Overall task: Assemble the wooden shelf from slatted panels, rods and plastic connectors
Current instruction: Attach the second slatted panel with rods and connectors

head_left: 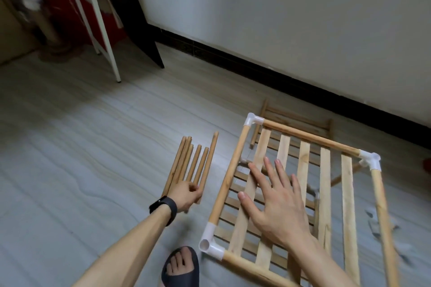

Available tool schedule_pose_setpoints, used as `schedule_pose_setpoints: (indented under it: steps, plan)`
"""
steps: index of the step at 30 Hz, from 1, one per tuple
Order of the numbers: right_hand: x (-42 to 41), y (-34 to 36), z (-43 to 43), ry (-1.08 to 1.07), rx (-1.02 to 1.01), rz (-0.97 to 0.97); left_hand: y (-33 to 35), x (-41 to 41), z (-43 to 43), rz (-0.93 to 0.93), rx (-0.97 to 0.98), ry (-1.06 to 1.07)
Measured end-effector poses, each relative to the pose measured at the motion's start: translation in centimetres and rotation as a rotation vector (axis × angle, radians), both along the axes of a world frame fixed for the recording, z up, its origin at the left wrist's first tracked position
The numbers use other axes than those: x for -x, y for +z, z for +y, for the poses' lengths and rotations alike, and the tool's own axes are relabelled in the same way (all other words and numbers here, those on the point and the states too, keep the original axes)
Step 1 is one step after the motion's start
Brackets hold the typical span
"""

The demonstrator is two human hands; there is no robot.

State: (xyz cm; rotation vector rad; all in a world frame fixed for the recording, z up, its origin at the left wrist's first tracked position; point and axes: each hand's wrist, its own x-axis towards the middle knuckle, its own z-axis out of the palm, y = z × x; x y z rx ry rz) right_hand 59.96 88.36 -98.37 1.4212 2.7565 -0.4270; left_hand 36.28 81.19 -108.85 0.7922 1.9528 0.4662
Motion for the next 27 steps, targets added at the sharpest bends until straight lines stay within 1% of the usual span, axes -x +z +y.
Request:
schedule_pose_setpoints:
  steps: [2,4,6,8,11,12,14,16,18,19,22,27]
  plan:
    - [0.0,0.4,0.0,-0.058,0.043,0.148,4.0,0.9,0.0,0.083,-0.181,-0.009]
    - [0.6,1.8,0.5,-0.171,0.141,0.378,7.9,1.2,0.2,0.215,-0.323,-0.062]
    - [2.1,4.5,1.4,-0.263,0.264,0.621,11.9,0.6,0.9,0.321,-0.418,-0.129]
    - [3.7,7.3,3.2,-0.326,0.396,0.879,14.6,-0.7,2.0,0.429,-0.48,-0.209]
    - [5.5,11.1,6.4,-0.461,0.651,1.231,16.3,-3.7,4.0,0.536,-0.523,-0.349]
    - [5.8,12.3,7.3,-0.535,0.689,1.339,16.6,-5.0,4.7,0.555,-0.539,-0.382]
    - [5.8,14.3,8.7,-0.691,0.651,1.513,16.0,-7.1,6.0,0.597,-0.56,-0.442]
    - [5.6,15.9,9.6,-0.77,0.576,1.607,13.9,-8.3,7.1,0.694,-0.497,-0.53]
    - [5.2,16.8,10.5,-0.742,0.542,1.665,11.2,-9.0,7.6,0.778,-0.353,-0.652]
    - [5.0,17.1,10.9,-0.717,0.537,1.695,10.0,-9.1,7.7,0.801,-0.323,-0.685]
    - [5.3,17.2,12.1,-0.608,0.498,1.747,8.3,-9.4,8.1,0.802,-0.35,-0.69]
    - [8.3,16.5,13.0,-0.503,0.437,1.676,8.7,-9.7,8.2,0.797,-0.327,-0.697]
